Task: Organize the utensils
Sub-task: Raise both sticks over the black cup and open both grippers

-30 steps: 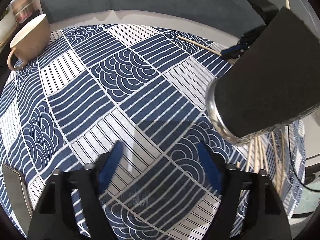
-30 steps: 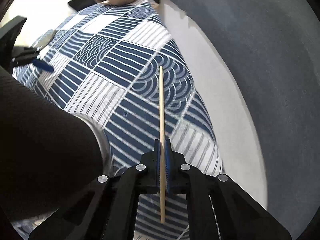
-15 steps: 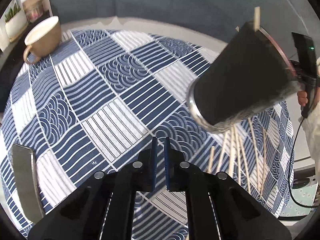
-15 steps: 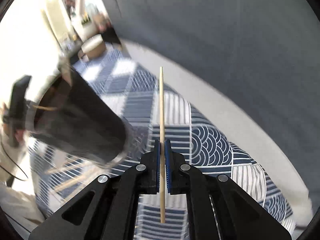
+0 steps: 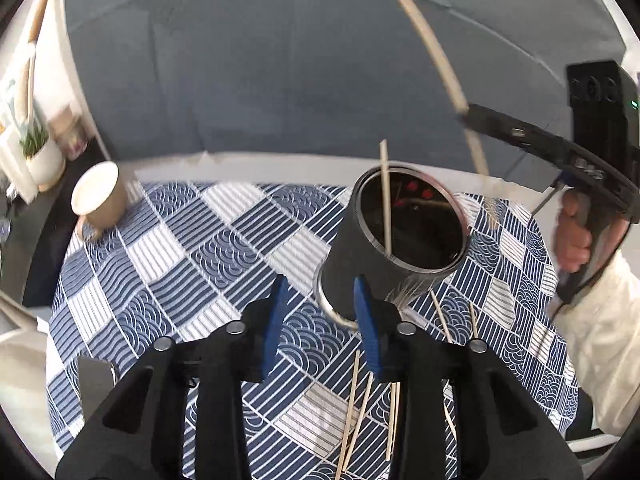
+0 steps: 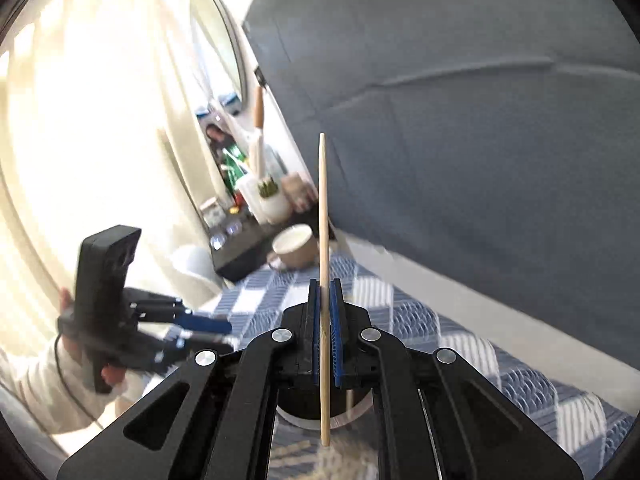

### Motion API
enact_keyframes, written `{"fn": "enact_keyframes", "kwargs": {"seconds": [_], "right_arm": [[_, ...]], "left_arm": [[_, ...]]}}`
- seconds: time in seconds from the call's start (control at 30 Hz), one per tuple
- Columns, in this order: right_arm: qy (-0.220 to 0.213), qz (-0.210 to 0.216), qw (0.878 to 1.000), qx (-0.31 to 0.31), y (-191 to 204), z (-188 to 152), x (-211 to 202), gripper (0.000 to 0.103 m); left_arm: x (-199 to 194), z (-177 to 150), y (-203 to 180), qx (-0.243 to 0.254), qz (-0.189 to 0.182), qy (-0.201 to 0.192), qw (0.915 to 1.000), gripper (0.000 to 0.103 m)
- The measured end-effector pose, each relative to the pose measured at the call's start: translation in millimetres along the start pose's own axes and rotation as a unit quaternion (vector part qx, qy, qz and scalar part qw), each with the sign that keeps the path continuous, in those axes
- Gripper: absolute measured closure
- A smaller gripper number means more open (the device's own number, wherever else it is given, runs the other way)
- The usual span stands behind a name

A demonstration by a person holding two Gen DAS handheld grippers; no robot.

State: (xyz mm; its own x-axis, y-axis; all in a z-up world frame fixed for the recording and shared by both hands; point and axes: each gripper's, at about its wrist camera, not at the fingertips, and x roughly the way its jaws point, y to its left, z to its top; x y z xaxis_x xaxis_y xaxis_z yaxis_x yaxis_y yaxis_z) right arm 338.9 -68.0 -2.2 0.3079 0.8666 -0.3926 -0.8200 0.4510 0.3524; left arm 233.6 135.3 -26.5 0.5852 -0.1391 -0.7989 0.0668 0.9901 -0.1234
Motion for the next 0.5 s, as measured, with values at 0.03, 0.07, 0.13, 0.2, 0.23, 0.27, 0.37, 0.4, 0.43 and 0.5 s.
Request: {"fn": "enact_keyframes", "kwargs": {"seconds": [0.03, 0.07, 0.13, 0.2, 0.23, 0.27, 0.37, 0.4, 0.43, 0.5], "right_arm": [[-0.006, 0.004, 1.000, 0.000, 2, 1, 3, 0.098], [-0.011, 0.010, 1.000, 0.002, 1, 2, 8, 0.098], [-0.018, 0.016, 1.000, 0.008, -1, 2, 20, 0.098], [-0.020, 0.017, 1.000, 0.011, -5, -1, 27, 0.098], [-0.019, 0.016, 1.000, 0.012, -8, -5, 31, 0.098], [-0.019, 0.016, 1.000, 0.014, -10, -8, 33, 0.098], [-0.012, 0.012, 1.000, 0.020, -15, -22, 36, 0.098], [-0.008, 0.005, 1.000, 0.019, -16, -27, 35, 0.098], [-0.004, 0.003, 1.000, 0.017, -14, -28, 38, 0.098], [0.005, -0.009, 1.000, 0.009, -12, -35, 35, 0.098]], "left_arm": [[-1, 2, 0, 0.001, 0.001, -0.002, 1.0000, 0.064], [-2, 4, 0, 0.001, 0.003, -0.004, 1.0000, 0.057], [0, 10, 1, 0.000, 0.006, -0.011, 0.9999, 0.050], [2, 15, 5, -0.007, 0.006, -0.014, 0.9999, 0.045], [5, 19, 8, -0.010, 0.005, -0.017, 0.9998, 0.044], [7, 23, 10, -0.013, 0.007, -0.019, 0.9997, 0.041], [18, 34, 15, -0.023, 0.006, -0.025, 0.9994, 0.039], [20, 37, 16, -0.027, 0.005, -0.025, 0.9993, 0.039], [24, 40, 16, -0.031, 0.002, -0.027, 0.9992, 0.039], [29, 42, 15, -0.035, -0.006, -0.029, 0.9989, 0.034]]}}
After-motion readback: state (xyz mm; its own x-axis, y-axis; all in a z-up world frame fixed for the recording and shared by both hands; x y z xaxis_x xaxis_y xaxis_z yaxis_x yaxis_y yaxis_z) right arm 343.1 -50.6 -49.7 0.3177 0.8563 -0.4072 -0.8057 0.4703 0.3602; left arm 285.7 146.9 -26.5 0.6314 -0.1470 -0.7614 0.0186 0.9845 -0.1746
